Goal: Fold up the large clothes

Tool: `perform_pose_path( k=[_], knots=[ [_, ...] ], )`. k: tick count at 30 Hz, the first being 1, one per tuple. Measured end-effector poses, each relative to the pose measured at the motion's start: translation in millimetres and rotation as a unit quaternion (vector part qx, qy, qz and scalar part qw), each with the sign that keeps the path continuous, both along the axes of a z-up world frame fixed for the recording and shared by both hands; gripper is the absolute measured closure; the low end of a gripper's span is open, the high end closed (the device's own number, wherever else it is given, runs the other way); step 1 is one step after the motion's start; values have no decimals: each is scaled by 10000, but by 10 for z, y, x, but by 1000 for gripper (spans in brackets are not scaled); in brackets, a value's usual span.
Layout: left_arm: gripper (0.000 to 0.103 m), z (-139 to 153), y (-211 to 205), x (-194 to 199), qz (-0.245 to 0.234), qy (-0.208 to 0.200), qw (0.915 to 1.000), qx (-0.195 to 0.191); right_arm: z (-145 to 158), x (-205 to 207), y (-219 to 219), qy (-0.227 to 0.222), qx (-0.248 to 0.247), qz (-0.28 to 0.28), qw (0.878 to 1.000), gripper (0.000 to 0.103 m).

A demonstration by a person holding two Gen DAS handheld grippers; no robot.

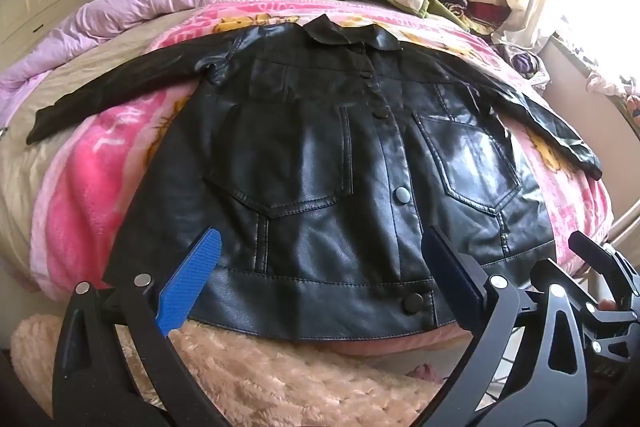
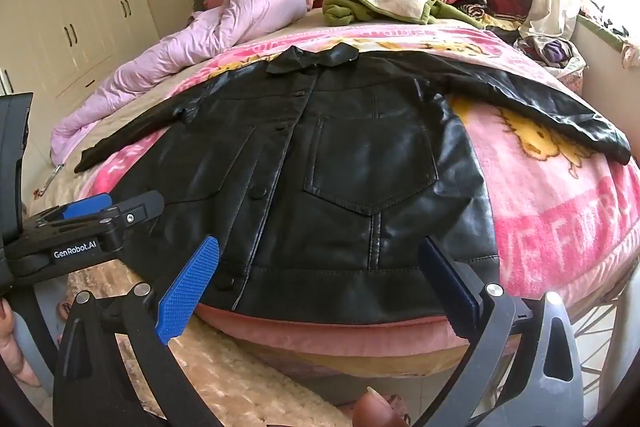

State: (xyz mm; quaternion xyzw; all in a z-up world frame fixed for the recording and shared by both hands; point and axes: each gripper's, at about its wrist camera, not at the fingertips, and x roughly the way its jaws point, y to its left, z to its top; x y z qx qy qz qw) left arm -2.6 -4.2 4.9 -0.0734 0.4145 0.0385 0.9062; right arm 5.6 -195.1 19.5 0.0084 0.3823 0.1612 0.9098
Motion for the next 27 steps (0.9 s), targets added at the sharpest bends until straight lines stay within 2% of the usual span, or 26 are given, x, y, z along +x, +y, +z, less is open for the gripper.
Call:
perform_pose_path(
  k=[27],
  knots=[
    [9,0,9,-14,-3,-36,10000,-9,16,-14,4,-32,-3,-6,10000,4]
  ],
)
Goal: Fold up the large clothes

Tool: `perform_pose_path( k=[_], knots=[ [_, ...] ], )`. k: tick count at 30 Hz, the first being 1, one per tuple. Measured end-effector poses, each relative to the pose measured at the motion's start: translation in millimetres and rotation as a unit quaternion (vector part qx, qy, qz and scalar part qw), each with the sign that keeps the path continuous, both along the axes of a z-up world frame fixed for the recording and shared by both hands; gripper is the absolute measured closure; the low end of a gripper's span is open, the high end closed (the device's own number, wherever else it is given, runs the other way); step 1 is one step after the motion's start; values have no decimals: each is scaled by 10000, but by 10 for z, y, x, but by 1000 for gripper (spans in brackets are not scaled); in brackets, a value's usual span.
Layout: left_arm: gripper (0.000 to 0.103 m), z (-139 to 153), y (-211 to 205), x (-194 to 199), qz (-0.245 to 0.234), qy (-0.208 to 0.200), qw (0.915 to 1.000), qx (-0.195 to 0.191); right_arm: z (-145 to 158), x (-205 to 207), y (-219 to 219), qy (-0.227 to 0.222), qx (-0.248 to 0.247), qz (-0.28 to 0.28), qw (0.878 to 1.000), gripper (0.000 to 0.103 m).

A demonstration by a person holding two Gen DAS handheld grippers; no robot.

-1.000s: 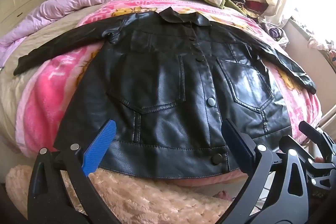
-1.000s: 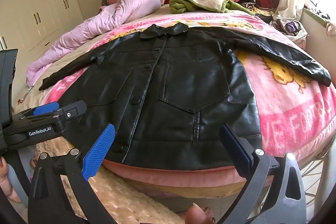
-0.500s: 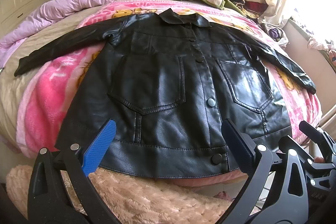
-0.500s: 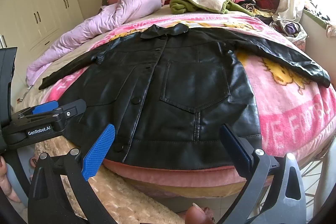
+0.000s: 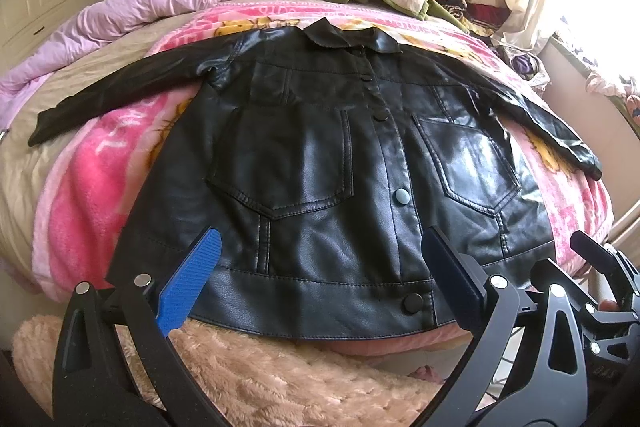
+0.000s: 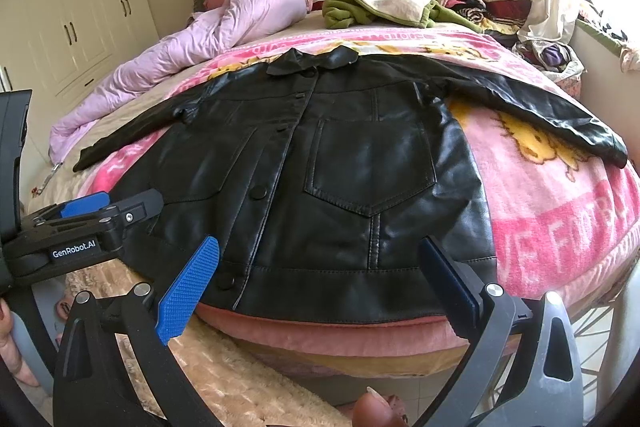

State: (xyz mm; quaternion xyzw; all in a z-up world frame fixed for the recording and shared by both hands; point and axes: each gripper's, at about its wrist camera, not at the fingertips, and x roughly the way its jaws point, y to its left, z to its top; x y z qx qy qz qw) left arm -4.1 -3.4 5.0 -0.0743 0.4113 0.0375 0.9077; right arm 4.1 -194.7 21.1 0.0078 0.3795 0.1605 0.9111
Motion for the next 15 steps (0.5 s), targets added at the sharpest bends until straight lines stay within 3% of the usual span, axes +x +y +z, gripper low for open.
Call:
perform_pose_path(
  k=[15],
  knots=[
    [9,-2,-2,-6,4,-18,10000,10,14,-2,-16,7,5,-15,10000,4]
  ],
)
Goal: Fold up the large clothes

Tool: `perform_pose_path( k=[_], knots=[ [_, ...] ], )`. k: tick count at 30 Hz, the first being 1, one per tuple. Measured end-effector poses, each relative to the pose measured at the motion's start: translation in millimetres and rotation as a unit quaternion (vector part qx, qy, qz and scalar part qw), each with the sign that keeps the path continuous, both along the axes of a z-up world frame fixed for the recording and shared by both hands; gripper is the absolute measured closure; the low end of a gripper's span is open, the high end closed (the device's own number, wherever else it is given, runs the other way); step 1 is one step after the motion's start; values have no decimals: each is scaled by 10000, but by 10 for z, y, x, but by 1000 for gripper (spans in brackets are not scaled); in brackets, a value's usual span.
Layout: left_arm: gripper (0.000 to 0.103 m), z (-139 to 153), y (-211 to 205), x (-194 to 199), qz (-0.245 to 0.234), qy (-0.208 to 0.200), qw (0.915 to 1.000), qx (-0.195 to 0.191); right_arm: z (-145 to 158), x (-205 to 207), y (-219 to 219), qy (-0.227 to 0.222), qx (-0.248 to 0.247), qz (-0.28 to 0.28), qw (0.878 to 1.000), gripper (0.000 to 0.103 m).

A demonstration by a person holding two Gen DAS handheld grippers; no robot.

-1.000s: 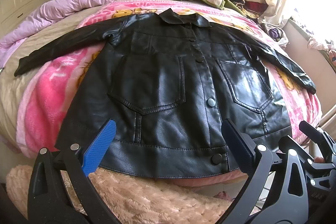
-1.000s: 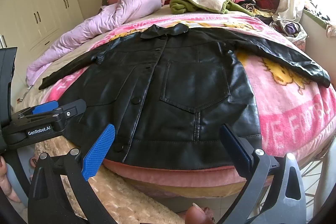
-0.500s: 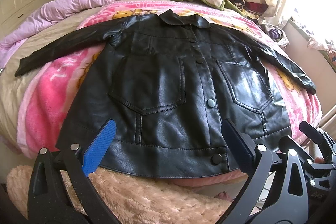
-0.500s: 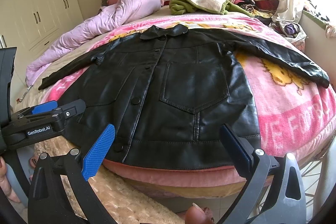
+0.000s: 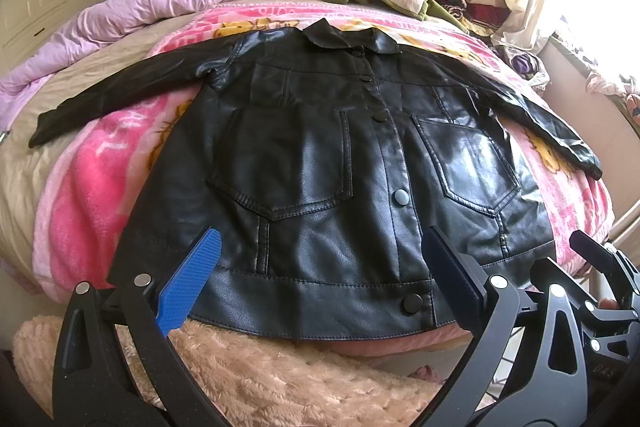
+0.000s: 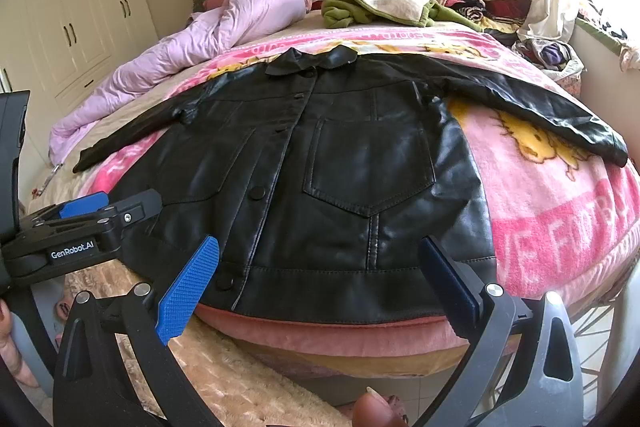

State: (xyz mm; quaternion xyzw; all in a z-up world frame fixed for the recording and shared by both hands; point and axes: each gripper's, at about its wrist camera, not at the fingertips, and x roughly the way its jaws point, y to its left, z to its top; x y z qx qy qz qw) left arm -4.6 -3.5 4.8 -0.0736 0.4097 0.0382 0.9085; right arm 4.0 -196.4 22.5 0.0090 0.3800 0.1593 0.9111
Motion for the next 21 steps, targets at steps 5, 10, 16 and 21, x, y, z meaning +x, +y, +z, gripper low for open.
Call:
perform_pose_path(
  k=[5,10,16,21],
  knots=[
    [9,0,1,0,-4,0,10000,3,-5,5,1,-11,-14,5,10000,4],
    [9,-1,2,-3,-6,-5,10000,1,-1,8,-7,-21,-19,15,10000,4],
    [9,-1,0,-3,1,-8,10000,18,5,4,3,-33,-29,34,10000,4],
    [9,17,1,-4,1,-13,10000,25,5,51,36,-45,-47,82,9999,4]
  ],
)
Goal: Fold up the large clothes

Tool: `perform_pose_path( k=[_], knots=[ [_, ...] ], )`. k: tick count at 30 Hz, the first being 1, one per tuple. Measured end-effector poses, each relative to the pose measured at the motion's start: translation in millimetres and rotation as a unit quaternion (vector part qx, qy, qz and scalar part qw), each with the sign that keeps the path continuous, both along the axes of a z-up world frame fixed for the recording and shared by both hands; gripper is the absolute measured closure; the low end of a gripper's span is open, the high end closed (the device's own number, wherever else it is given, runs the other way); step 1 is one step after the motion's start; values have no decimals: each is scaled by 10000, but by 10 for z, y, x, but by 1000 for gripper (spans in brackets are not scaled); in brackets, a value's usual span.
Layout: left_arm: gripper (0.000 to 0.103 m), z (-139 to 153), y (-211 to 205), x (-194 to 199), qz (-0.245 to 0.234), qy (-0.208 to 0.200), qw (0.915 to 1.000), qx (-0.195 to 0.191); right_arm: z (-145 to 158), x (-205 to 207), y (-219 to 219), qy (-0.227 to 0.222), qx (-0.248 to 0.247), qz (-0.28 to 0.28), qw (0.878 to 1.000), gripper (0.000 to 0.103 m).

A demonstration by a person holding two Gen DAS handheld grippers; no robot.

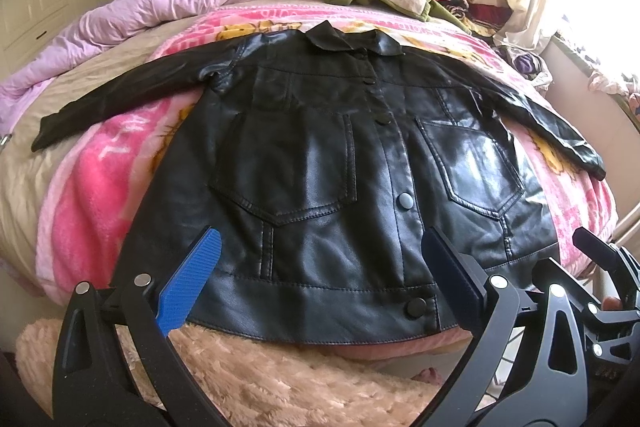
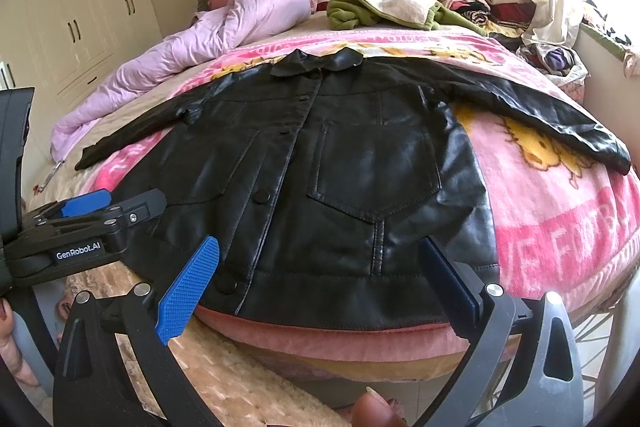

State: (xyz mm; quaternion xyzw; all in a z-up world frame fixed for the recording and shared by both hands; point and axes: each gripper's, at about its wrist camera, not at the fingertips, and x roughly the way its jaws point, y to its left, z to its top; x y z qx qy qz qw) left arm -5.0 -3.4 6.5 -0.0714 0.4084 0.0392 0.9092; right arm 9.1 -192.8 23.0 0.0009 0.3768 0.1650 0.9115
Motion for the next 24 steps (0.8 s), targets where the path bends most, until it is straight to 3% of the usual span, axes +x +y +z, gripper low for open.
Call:
perform_pose_path(
  k=[13,24],
  knots=[
    [9,155,296,212,64,-94,9999,-121,28,140,47,-18,15,-40,10000,4],
    [9,250,504,508,220,-107,9997,-96,176,527,113,-58,111,-95,9999,4]
  ],
)
